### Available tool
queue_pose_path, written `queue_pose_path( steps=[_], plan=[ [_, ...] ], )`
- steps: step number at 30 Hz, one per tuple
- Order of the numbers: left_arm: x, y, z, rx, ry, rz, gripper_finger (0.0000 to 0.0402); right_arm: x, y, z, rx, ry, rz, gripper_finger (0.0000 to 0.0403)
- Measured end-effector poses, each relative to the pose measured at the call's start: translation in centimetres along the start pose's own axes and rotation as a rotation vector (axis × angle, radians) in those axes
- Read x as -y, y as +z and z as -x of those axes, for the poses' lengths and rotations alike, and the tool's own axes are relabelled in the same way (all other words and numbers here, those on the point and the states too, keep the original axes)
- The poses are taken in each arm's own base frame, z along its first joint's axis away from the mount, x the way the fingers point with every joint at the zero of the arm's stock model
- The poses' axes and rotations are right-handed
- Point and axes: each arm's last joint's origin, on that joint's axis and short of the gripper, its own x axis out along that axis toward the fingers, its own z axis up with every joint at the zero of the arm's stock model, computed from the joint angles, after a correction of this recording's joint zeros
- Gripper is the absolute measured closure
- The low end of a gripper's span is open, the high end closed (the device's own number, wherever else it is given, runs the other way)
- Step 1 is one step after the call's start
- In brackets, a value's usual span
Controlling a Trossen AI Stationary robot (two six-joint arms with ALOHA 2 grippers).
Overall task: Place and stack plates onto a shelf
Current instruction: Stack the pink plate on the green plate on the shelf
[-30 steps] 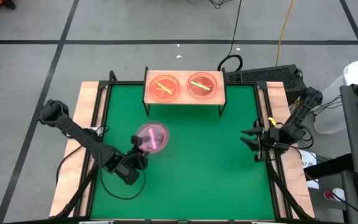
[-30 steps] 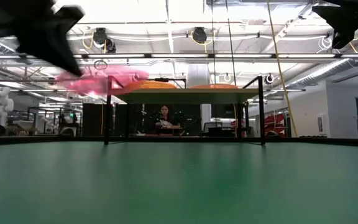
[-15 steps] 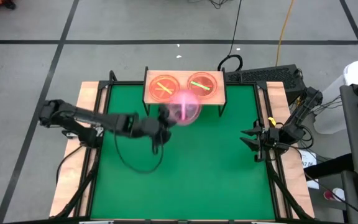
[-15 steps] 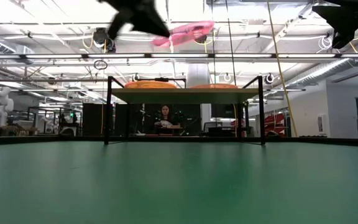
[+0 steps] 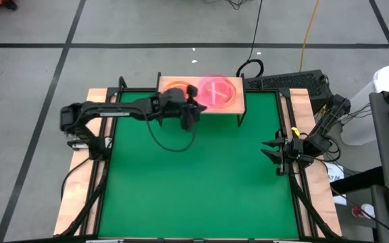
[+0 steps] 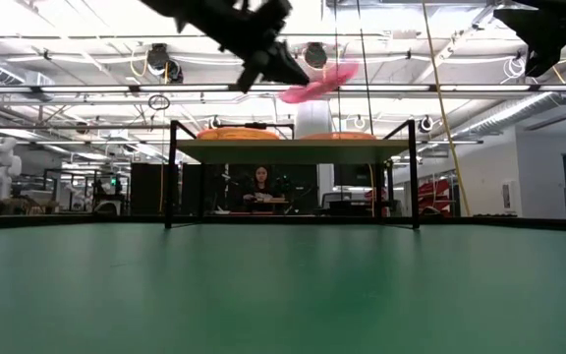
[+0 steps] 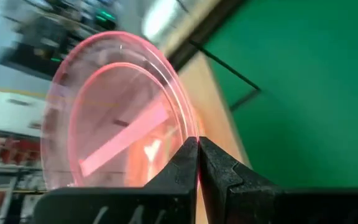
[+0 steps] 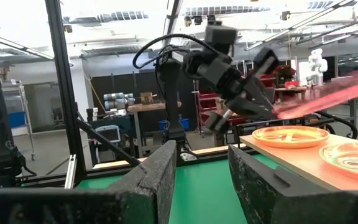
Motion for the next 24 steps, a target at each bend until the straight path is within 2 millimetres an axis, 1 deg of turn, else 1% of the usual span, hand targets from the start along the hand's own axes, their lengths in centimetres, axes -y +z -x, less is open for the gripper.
queue_pose_path(
  steps=[2, 6, 8, 11, 16, 19, 24],
  plan=[
    [-0.5, 0.4, -1.1, -0.039, -0.05, -0.021, 0.0392, 0.0, 0.0, 0.0, 0.0, 0.0, 0.0, 0.0271],
    [-2.1, 1.3, -2.6, -0.061, -0.057, -0.024, 0.0391, 0.0, 0.0, 0.0, 0.0, 0.0, -0.001, 0.0271],
    [-2.8, 1.6, -2.8, -0.06, -0.037, -0.028, 0.0391, 0.0, 0.0, 0.0, 0.0, 0.0, 0.0, 0.0271],
    [-3.7, 1.5, -2.7, -0.044, 0.009, -0.019, 0.0391, 0.0, 0.0, 0.0, 0.0, 0.0, 0.0, 0.0271],
    [-4.6, 0.4, -3.0, -0.038, 0.032, 0.02, 0.039, 0.0, 0.0, 0.0, 0.0, 0.0, 0.0, 0.0271],
    [-4.5, -0.3, -3.7, -0.042, 0.025, 0.031, 0.039, 0.0, 0.0, 0.0, 0.0, 0.0, 0.0, 0.0271],
    [-4.0, -2.0, -5.6, -0.046, -0.02, 0.076, 0.039, 0.0, 0.0, 0.0, 0.0, 0.0, -0.001, 0.0271]
  ],
)
